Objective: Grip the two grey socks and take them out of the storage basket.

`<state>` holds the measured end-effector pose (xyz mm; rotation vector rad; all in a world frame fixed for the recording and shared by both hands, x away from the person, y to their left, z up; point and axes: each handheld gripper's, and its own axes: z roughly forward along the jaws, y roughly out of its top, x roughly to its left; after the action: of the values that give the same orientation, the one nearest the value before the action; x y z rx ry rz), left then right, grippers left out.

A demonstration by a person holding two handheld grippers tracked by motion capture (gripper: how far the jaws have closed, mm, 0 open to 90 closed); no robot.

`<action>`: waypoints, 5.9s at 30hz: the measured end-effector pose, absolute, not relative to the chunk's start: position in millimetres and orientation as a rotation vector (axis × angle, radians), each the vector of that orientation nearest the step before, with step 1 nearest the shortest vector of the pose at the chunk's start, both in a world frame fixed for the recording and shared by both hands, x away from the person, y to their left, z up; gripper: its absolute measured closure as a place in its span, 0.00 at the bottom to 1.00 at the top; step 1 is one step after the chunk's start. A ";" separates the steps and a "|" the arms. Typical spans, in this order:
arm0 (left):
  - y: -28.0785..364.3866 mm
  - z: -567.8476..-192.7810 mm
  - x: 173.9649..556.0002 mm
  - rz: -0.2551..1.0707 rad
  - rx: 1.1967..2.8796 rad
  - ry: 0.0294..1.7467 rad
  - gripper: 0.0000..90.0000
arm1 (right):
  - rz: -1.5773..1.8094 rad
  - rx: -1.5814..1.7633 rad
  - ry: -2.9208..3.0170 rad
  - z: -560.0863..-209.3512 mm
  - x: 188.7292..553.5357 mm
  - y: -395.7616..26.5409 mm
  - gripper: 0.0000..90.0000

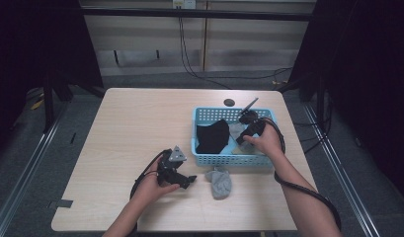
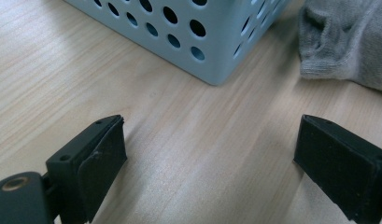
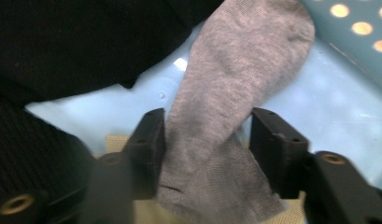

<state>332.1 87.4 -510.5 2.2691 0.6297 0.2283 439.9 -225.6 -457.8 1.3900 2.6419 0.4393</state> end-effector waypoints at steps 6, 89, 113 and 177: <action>87.4 -510.5 332.2 0.227 2.268 0.629 0.09 | 0.420 1.356 2.694 -456.8 438.4 -222.2 0.90; 87.0 -510.8 332.0 0.230 2.260 0.634 0.09 | 0.591 0.750 2.898 -330.4 331.4 -182.6 0.93; 87.0 -510.8 332.0 0.230 2.260 0.634 0.09 | 0.645 0.586 3.002 -358.6 290.4 -157.5 0.93; 87.5 -510.5 332.4 0.227 2.270 0.626 0.09 | 0.626 0.768 2.995 -422.8 282.2 -163.4 0.38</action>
<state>332.4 87.5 -510.5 2.2695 0.6259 0.2271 282.2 -163.4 -422.8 0.7675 2.9948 0.6262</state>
